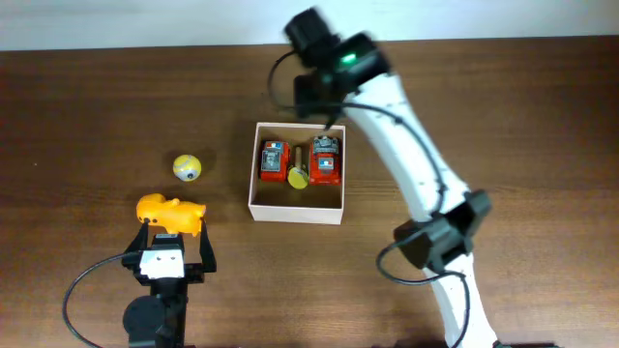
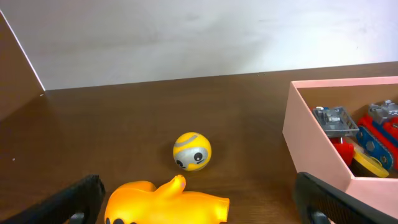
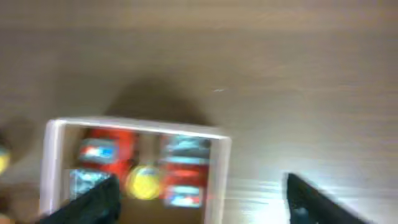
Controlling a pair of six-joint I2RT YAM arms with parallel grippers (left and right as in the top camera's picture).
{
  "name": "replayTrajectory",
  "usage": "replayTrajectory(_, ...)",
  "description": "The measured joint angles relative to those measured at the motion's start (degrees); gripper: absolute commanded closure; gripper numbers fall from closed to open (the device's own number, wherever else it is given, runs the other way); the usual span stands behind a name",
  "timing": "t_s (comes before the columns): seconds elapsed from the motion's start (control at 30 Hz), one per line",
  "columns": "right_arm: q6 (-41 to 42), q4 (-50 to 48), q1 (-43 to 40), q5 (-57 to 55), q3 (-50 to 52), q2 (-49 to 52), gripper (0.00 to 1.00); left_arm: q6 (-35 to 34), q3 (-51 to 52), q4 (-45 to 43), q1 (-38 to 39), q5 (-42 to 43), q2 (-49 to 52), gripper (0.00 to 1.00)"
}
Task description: Pack container
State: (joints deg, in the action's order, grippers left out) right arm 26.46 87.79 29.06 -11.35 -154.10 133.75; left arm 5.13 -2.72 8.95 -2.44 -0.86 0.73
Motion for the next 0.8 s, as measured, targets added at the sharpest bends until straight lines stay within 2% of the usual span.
replayTrajectory(0.07,-0.1,2.9,-3.5,-2.6,-1.5,-1.4,0.00,0.0,0.0,0.0,0.0,0.0,0.0,0.01)
replayTrajectory(0.4,-1.5,6.3,-21.1,-7.5,0.0,-2.3,0.01,0.0,0.0,0.0,0.0,0.0,0.0,0.01)
replayTrajectory(0.8,-1.7,5.3,-26.7,-7.0,8.7,-2.3,0.01,0.0,0.0,0.0,0.0,0.0,0.0,0.01)
